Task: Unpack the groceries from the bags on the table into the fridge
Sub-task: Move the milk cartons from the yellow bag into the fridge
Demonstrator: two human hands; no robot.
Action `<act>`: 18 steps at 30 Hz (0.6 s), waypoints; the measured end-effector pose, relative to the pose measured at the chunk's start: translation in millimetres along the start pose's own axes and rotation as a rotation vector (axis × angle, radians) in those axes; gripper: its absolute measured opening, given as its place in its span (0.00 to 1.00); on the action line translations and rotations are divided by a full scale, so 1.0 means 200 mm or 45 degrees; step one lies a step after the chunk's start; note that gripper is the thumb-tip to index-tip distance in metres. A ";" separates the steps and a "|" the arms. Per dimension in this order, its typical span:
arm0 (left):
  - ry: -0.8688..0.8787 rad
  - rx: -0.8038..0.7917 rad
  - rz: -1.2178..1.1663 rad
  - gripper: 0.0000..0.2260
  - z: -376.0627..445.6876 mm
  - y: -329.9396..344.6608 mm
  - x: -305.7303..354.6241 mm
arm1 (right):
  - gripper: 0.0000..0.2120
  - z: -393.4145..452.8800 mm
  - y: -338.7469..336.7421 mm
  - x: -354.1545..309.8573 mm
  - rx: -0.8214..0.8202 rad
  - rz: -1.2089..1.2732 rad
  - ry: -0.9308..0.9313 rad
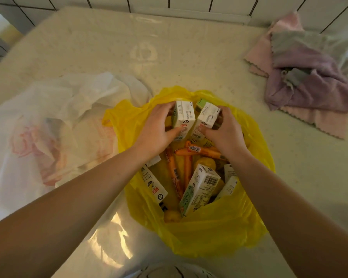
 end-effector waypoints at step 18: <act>-0.110 0.661 -0.427 0.24 -0.79 -0.51 0.28 | 0.24 -0.51 -0.02 -0.64 -0.305 0.613 -0.522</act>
Point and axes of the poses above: each hand's wrist, its own z-axis towards the middle knuckle, its own y-axis out of the palm, x = y × z, the point moved 3 cm from there along z, towards the middle knuckle, and after that the axes turned 4 degrees about -x, right-handed, at the moved point
